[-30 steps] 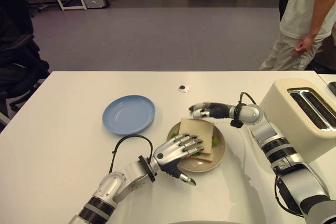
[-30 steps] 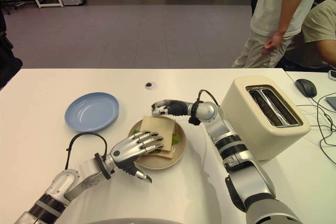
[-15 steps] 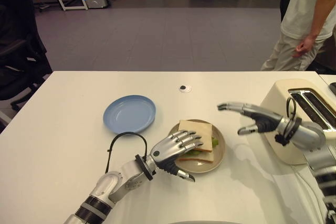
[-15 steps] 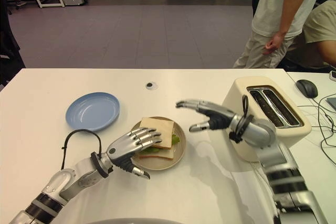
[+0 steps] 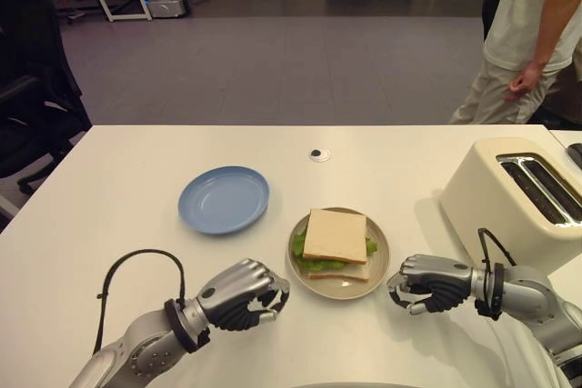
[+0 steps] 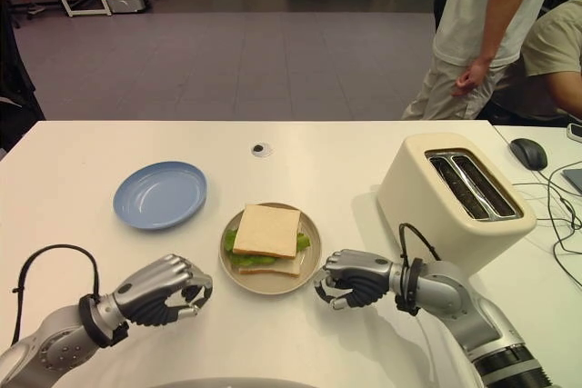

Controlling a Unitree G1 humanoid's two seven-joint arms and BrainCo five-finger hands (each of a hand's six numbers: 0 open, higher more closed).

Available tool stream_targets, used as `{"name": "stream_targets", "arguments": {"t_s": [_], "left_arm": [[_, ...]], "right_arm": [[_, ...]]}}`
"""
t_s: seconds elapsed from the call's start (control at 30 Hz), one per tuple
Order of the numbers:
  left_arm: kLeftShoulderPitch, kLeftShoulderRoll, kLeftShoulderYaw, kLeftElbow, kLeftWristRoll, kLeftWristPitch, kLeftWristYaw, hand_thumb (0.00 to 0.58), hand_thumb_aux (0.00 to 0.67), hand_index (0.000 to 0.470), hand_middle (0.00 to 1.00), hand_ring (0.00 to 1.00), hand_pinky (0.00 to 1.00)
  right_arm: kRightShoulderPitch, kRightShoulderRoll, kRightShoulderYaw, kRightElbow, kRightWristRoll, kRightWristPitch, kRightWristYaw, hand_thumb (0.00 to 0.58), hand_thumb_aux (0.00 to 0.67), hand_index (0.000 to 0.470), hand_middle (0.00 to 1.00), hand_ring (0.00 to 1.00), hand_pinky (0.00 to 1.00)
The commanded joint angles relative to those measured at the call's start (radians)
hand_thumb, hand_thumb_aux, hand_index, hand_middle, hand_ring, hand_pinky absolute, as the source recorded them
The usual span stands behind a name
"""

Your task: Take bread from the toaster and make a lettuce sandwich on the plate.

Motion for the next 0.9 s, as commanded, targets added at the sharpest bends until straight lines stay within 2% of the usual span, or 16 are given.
{"name": "stream_targets", "arguments": {"t_s": [0.03, 0.17, 0.3, 0.33, 0.37, 0.43, 0.47, 0.5, 0.53, 0.63, 0.67, 0.7, 0.77, 0.8, 0.83, 0.9], "left_arm": [[-0.108, -0.076, -0.118, 0.136, 0.211, 0.034, -0.003, 0.58, 0.67, 0.47, 1.0, 1.0, 1.0], [-0.28, -0.135, -0.212, 0.358, 0.451, 0.07, 0.124, 0.58, 0.67, 0.47, 1.0, 1.0, 1.0], [-0.484, -0.2, -0.269, 0.554, 0.537, 0.096, 0.269, 0.58, 0.67, 0.47, 1.0, 1.0, 1.0], [-0.545, -0.215, -0.284, 0.615, 0.558, 0.104, 0.308, 0.58, 0.67, 0.47, 1.0, 1.0, 1.0], [-0.596, -0.229, -0.294, 0.668, 0.569, 0.111, 0.343, 0.58, 0.67, 0.47, 1.0, 1.0, 1.0], [-0.677, -0.249, -0.312, 0.755, 0.58, 0.123, 0.401, 0.58, 0.67, 0.47, 1.0, 1.0, 1.0], [-0.716, -0.261, -0.323, 0.803, 0.582, 0.128, 0.429, 0.58, 0.67, 0.47, 1.0, 1.0, 1.0], [-0.75, -0.274, -0.337, 0.846, 0.585, 0.126, 0.456, 0.58, 0.67, 0.47, 1.0, 1.0, 1.0], [-0.775, -0.285, -0.354, 0.875, 0.59, 0.125, 0.481, 0.58, 0.67, 0.47, 1.0, 1.0, 1.0], [-0.788, -0.294, -0.384, 0.896, 0.583, 0.117, 0.532, 0.58, 0.67, 0.47, 1.0, 1.0, 1.0], [-0.78, -0.285, -0.386, 0.885, 0.578, 0.117, 0.541, 0.58, 0.67, 0.47, 1.0, 1.0, 1.0], [-0.763, -0.271, -0.381, 0.855, 0.566, 0.116, 0.544, 0.58, 0.67, 0.47, 1.0, 1.0, 1.0], [-0.702, -0.23, -0.35, 0.745, 0.527, 0.114, 0.535, 0.58, 0.67, 0.47, 1.0, 1.0, 1.0], [-0.646, -0.204, -0.321, 0.655, 0.492, 0.111, 0.521, 0.58, 0.67, 0.47, 1.0, 1.0, 1.0], [-0.586, -0.182, -0.289, 0.564, 0.451, 0.109, 0.51, 0.58, 0.67, 0.47, 1.0, 1.0, 1.0], [-0.439, -0.166, -0.216, 0.373, 0.306, 0.089, 0.486, 0.531, 0.476, 0.334, 0.4, 0.4, 0.4]], "right_arm": [[-0.022, 0.072, 0.072, 0.122, -0.13, 0.002, -0.051, 0.58, 0.67, 0.47, 0.94, 0.94, 0.94], [-0.048, 0.126, 0.123, 0.252, -0.236, 0.011, -0.129, 0.58, 0.67, 0.47, 0.93, 0.93, 0.93], [-0.175, 0.216, 0.133, 0.445, -0.331, 0.082, -0.305, 0.579, 0.638, 0.448, 0.92, 0.92, 0.92], [-0.217, 0.241, 0.131, 0.497, -0.346, 0.111, -0.352, 0.535, 0.483, 0.339, 0.91, 0.91, 0.91], [-0.264, 0.273, 0.13, 0.551, -0.353, 0.136, -0.399, 0.535, 0.483, 0.339, 0.92, 0.92, 0.92], [-0.365, 0.339, 0.139, 0.669, -0.37, 0.175, -0.491, 0.573, 0.596, 0.418, 0.92, 0.92, 0.92], [-0.418, 0.367, 0.149, 0.736, -0.388, 0.185, -0.547, 0.576, 0.617, 0.433, 0.92, 0.92, 0.92], [-0.459, 0.388, 0.158, 0.788, -0.404, 0.179, -0.606, 0.569, 0.578, 0.405, 0.92, 0.92, 0.92], [-0.481, 0.398, 0.165, 0.812, -0.416, 0.168, -0.652, 0.528, 0.47, 0.33, 0.92, 0.92, 0.92], [-0.454, 0.395, 0.156, 0.764, -0.382, 0.1, -0.699, 0.482, 0.394, 0.276, 0.92, 0.92, 0.92], [-0.438, 0.389, 0.153, 0.737, -0.374, 0.083, -0.706, 0.454, 0.357, 0.251, 0.92, 0.92, 0.92], [-0.422, 0.381, 0.148, 0.704, -0.37, 0.07, -0.712, 0.294, 0.2, 0.14, 0.92, 0.92, 0.92], [-0.386, 0.358, 0.129, 0.618, -0.364, 0.045, -0.72, 0.058, 0.034, 0.024, 0.93, 0.93, 0.93], [-0.362, 0.34, 0.116, 0.559, -0.356, 0.03, -0.718, 0.0, 0.0, 0.0, 0.93, 0.93, 0.93], [-0.336, 0.325, 0.1, 0.504, -0.336, 0.018, -0.711, 0.0, 0.0, 0.0, 0.91, 0.91, 0.91], [-0.279, 0.307, 0.063, 0.397, -0.22, -0.03, -0.671, 0.0, 0.0, 0.0, 0.91, 0.91, 0.91]]}}
